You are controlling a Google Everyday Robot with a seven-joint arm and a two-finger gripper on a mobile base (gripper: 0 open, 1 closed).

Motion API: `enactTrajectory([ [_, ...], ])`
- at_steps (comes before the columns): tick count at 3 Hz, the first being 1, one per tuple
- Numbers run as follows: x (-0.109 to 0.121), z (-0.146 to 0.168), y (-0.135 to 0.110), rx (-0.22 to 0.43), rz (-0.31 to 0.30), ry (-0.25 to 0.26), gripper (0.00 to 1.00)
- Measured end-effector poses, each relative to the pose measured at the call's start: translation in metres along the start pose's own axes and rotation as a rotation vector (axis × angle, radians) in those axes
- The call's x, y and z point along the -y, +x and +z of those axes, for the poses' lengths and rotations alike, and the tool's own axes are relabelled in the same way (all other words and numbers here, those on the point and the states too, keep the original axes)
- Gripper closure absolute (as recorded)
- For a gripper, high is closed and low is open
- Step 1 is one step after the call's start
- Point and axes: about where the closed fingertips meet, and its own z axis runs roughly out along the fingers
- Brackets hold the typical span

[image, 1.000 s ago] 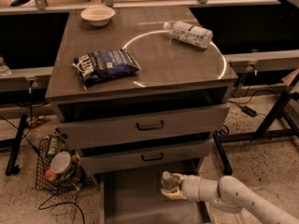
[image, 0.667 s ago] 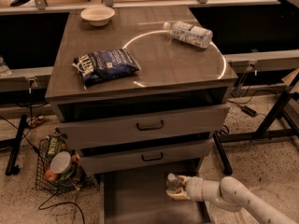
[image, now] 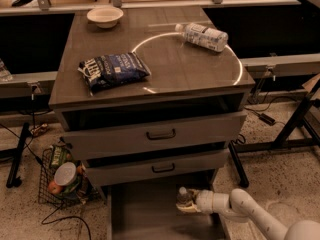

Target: Place water bottle into bottom drawer

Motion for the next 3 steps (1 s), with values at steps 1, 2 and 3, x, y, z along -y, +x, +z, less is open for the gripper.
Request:
enactTrajectory([
  [1, 0.003, 0.023, 0.021, 0.038, 0.014, -0.039, 1.00],
  [2, 0.004, 0.036, 0.031, 0.045, 0.006, -0.062, 0.82],
  [3, 0.002, 0.040, 0.043, 0.042, 0.005, -0.060, 0.51],
])
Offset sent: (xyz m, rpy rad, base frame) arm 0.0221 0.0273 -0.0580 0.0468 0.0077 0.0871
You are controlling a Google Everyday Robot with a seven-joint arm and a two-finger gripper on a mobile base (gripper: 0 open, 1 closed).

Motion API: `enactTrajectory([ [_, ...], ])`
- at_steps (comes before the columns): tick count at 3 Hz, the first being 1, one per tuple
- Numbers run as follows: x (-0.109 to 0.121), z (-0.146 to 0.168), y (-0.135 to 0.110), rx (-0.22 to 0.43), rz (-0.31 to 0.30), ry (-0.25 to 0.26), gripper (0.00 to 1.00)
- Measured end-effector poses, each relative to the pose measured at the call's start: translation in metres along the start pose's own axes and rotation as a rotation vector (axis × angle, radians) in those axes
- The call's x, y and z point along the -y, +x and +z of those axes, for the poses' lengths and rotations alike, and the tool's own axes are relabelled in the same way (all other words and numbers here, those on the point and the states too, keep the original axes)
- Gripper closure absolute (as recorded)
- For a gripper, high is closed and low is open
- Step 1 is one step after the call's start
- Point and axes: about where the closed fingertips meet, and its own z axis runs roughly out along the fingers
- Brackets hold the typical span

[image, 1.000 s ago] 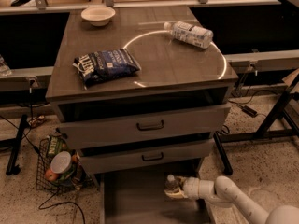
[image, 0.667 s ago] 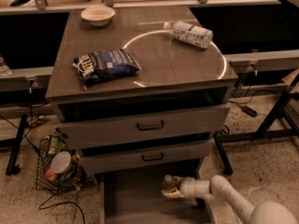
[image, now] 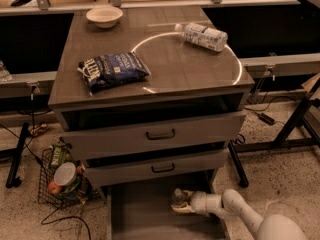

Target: Place water bottle into bottom drawer

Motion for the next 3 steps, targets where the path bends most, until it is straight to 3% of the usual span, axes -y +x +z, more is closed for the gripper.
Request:
enactTrajectory([
  [1, -0.008, -0.005, 0.009, -0.010, 0.014, 0.016, 0.20],
  [2, -0.015, -0.008, 0.015, -0.019, 0.026, 0.025, 0.00],
  [3, -0.021, -0.018, 0.016, -0.037, 0.037, 0.041, 0.00],
])
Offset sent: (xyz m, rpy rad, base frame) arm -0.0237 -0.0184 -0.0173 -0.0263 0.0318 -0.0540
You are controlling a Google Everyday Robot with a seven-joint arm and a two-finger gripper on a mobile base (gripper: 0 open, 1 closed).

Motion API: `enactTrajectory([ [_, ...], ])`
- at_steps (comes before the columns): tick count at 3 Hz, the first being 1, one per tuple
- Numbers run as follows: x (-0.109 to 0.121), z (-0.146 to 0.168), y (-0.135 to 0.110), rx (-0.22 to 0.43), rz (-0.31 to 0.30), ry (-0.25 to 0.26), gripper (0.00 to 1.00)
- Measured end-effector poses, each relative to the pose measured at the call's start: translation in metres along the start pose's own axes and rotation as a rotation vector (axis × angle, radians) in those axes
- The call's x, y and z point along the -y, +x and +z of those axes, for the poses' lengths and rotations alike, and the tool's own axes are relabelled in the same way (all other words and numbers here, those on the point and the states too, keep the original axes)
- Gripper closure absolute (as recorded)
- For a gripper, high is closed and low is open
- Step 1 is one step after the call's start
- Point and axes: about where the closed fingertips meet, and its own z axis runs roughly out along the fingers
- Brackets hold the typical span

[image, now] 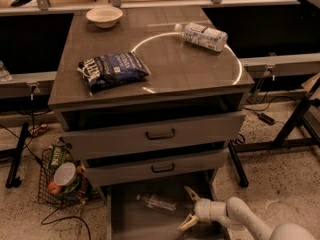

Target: Place water bottle into bottom drawer

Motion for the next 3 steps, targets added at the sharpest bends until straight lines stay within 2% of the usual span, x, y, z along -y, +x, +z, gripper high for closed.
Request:
enactTrajectory([
  [2, -0.004, -0.045, -0.027, -0.035, -0.044, 0.064, 0.00],
  [3, -0.005, -0.080, -0.064, -0.094, -0.090, 0.092, 0.00],
])
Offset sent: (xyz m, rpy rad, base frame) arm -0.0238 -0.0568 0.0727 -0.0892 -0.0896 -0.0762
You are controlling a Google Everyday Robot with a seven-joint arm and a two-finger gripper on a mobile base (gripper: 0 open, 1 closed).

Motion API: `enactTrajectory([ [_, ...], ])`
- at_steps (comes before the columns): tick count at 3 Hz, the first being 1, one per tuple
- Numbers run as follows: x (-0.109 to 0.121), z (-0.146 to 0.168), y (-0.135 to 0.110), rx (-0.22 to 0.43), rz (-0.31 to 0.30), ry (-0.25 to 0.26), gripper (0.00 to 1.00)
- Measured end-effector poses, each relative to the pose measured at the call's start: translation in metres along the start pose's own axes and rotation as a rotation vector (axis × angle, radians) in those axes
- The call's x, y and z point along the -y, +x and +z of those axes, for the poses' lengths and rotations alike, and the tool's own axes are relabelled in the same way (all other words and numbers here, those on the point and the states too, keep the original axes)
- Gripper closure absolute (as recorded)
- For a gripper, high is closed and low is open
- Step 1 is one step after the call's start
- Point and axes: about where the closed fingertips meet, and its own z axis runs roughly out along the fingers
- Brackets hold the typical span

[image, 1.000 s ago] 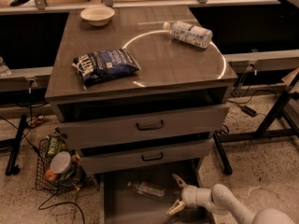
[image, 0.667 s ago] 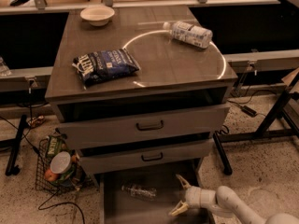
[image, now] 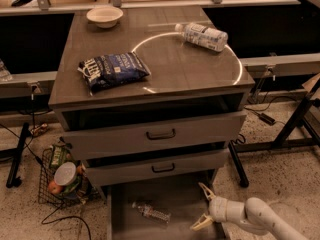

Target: Place water bottle into bottom drawer

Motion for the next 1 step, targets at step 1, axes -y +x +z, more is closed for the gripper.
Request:
enactTrajectory([
  [1, 0.0041, -0.0321, -0.0409, -0.073, -0.042, 0.005, 0.00],
])
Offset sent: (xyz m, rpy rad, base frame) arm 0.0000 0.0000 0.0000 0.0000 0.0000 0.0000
